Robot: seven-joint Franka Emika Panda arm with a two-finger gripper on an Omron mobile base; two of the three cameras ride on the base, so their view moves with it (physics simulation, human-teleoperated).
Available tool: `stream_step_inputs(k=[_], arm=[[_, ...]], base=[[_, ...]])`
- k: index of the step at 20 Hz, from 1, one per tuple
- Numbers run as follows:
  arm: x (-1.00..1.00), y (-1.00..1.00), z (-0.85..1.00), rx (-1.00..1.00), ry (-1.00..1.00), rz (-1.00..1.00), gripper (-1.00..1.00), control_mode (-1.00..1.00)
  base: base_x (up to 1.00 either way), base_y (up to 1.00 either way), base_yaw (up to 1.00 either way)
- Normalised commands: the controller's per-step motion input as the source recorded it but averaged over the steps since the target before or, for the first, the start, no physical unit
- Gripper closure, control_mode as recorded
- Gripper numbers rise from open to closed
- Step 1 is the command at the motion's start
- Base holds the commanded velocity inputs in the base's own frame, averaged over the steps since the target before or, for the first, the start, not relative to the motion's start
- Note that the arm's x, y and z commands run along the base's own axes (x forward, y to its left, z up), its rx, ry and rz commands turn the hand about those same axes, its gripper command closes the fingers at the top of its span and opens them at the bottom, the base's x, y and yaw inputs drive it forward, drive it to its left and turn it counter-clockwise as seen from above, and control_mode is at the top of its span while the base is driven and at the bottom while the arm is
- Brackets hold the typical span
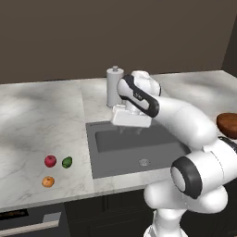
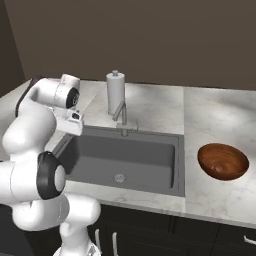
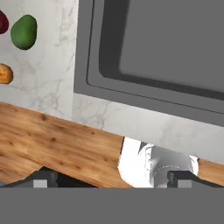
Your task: There is a mixed pile of frozen fruits and vegetables on the counter. Locate all the frozen vegetables and place the items in a bowl on the counter. Take all the frozen fruits and defrost them in a running sink.
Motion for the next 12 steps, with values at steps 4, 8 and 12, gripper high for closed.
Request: stream_step_inputs(k=[4, 8, 12], arm=[[0.30, 1.00, -0.40, -0.03, 0.01, 0.01, -1.00, -1.00], [0.52, 0.95, -0.37, -0.06, 0.00, 0.00, -1.00, -1.00], [0.56, 0.60, -0.31, -0.10, 0.00, 0.00, -1.00, -1.00]], base=[[0.00, 0.00, 0.00], [0.00, 0.00, 0.00], [0.00, 0.00, 0.00]])
